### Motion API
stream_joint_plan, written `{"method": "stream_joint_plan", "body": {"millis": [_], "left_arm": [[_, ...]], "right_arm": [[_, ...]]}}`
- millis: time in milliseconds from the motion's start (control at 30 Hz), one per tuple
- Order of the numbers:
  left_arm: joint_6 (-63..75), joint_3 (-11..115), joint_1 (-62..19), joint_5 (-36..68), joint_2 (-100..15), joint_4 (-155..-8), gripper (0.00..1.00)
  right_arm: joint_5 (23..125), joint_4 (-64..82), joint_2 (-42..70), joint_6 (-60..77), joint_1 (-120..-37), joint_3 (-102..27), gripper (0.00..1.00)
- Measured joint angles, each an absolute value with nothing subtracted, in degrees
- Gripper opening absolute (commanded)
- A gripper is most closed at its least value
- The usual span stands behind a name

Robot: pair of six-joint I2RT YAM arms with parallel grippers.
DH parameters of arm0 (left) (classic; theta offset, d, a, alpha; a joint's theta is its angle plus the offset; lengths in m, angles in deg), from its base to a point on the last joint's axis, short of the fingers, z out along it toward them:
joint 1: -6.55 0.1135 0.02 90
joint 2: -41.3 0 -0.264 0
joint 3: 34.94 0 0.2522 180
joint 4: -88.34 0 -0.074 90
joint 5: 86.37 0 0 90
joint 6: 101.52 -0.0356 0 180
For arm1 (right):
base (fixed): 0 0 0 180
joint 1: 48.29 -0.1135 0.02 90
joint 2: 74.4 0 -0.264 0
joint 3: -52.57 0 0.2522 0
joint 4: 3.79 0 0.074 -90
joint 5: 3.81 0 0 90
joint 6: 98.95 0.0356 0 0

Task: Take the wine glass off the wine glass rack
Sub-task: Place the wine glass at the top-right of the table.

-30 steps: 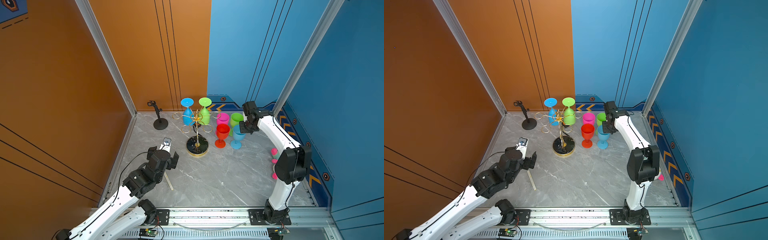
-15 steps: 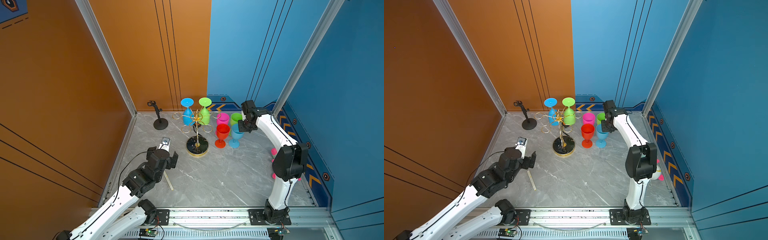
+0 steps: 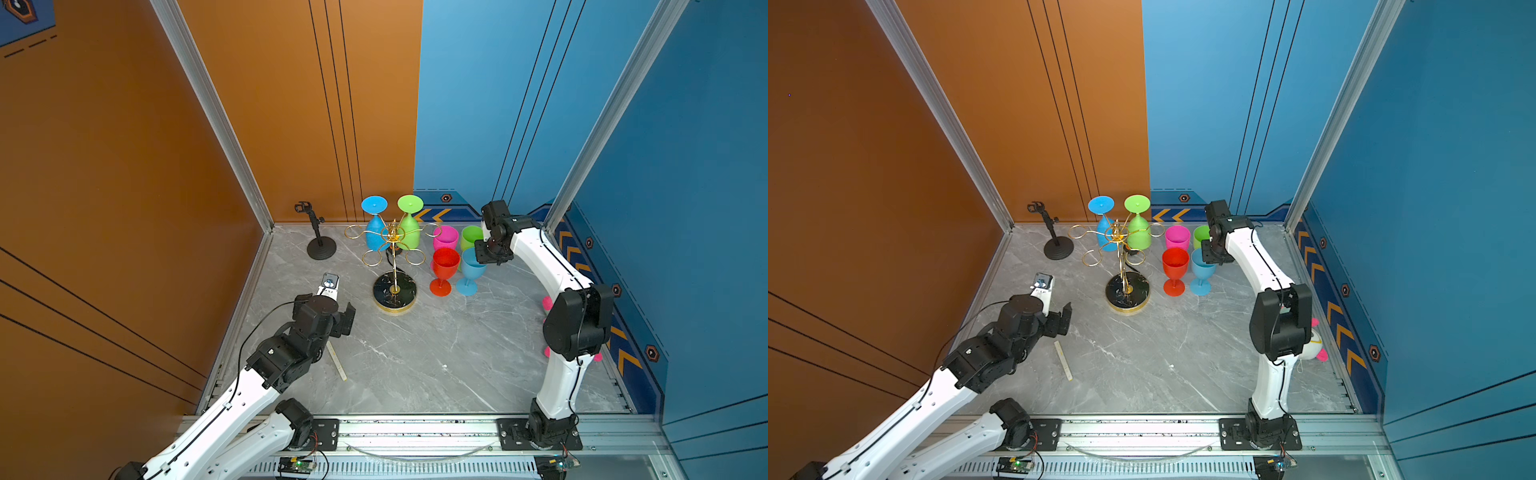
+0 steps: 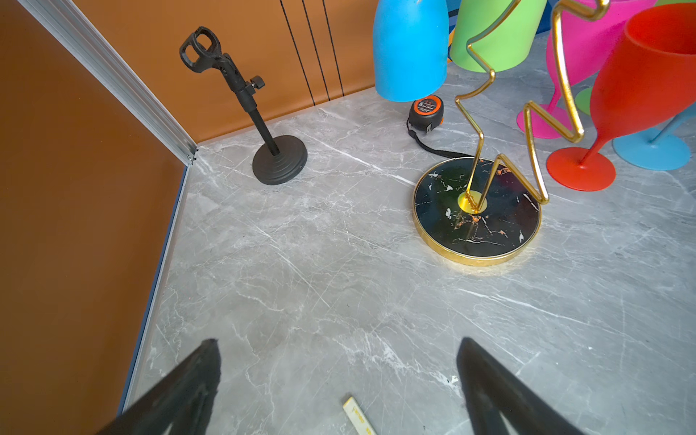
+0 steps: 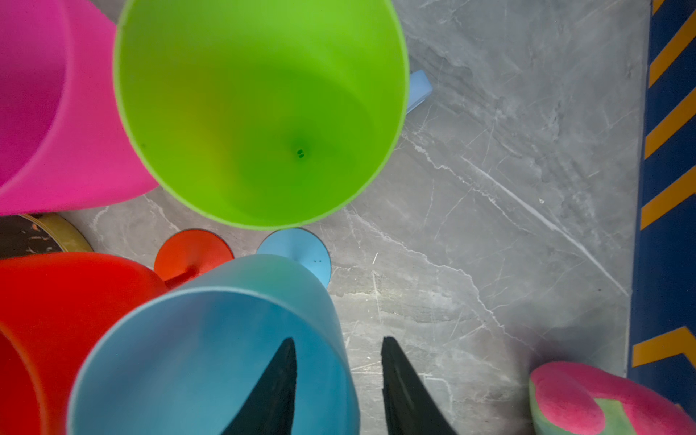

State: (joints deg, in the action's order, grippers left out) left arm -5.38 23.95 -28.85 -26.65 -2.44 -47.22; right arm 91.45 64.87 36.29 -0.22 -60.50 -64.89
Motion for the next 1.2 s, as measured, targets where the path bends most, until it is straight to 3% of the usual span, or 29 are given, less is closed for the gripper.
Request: {"method": "stream_joint_plan", "body": {"millis": [333,467,633,733,867,1200], "left_arm": [[-4.73,23.95,-27.34,-24.92,-2.92,-47.22,0.98],[-4.34,23.95,-26.77,-24.18,-3.12,-47.22,0.98],[-4.12,23.95,-26.53,-23.55,-3.12,-47.22,0.98],[-4.09,23.95,-26.44,-23.24,-3.12,-47.22,0.98],[-4.07,23.95,-26.42,-23.04,-3.03,-47.22,0.98],[-3.85,23.95,-25.63,-22.70,-1.98,-47.22,0.98]], "right_arm": [[92.41,64.87,31.33,-0.44,-60.50,-64.91,0.74],[90.77,64.41,26.76,-0.61,-60.50,-65.39,0.79],[81.37,60.67,23.18,-0.13,-60.48,-65.79,0.80],[73.99,57.11,22.89,2.01,-60.48,-65.83,0.73],[64.61,51.53,23.33,6.69,-60.44,-65.87,0.70],[49.31,34.20,31.96,20.76,-60.72,-69.11,0.68]]}}
